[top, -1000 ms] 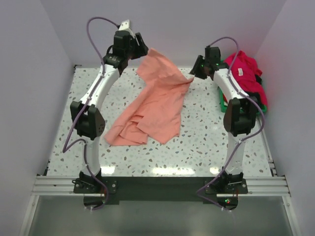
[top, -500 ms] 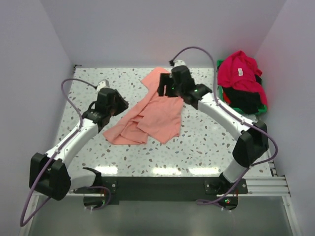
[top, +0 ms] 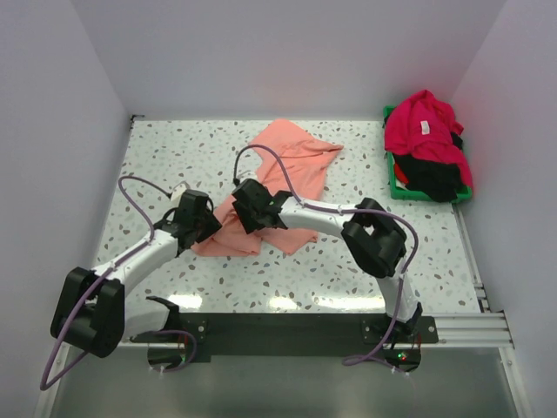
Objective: Fold and stack the t-shirts
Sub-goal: Flatten the tshirt out
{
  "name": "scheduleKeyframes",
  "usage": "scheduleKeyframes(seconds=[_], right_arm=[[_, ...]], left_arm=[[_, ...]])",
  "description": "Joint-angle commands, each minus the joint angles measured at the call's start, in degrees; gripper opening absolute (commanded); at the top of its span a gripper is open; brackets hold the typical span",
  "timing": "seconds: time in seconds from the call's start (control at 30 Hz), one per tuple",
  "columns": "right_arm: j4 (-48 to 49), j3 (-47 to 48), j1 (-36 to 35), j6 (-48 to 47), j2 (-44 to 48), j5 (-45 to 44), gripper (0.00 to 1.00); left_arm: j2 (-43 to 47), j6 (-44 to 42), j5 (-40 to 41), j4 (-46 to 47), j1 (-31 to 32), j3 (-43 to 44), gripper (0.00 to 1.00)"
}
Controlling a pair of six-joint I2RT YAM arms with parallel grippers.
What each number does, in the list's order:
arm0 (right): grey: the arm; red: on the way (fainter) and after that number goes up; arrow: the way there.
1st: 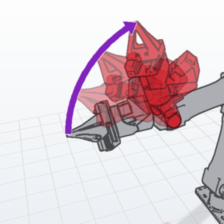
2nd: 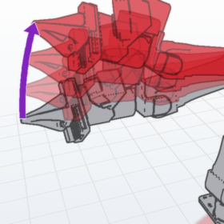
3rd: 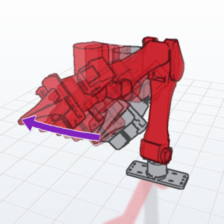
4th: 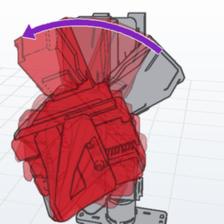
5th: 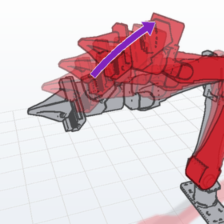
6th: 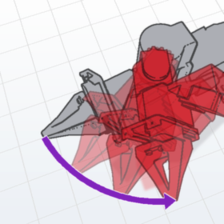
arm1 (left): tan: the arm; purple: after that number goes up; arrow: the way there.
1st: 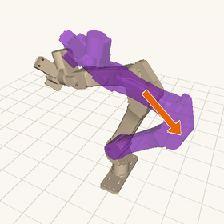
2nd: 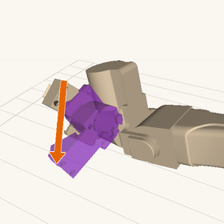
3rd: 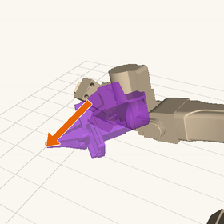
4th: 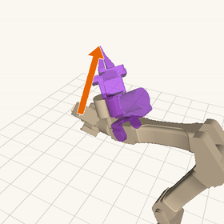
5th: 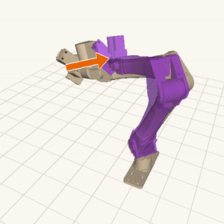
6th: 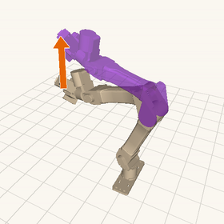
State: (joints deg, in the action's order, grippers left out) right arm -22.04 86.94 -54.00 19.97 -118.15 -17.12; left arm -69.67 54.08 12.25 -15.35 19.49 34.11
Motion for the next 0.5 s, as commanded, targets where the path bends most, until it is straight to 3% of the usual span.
scheduleKeyframes(seconds=[0.0,0.3,0.47], right_arm=[[1.4,5.0,-1.9,-1.4,0.5,-4.7,0.62],[2.0,4.0,-4.3,-0.3,1.1,-8.6,0.64],[1.1,5.2,-4.8,0.0,-0.9,-9.7,0.62]], left_arm=[[-0.9,1.8,2.8,2.9,0.0,-0.6,0.45],[-1.1,1.9,2.6,2.9,0.0,-1.9,0.55],[-0.2,1.7,0.9,3.0,0.0,-2.8,0.55]])
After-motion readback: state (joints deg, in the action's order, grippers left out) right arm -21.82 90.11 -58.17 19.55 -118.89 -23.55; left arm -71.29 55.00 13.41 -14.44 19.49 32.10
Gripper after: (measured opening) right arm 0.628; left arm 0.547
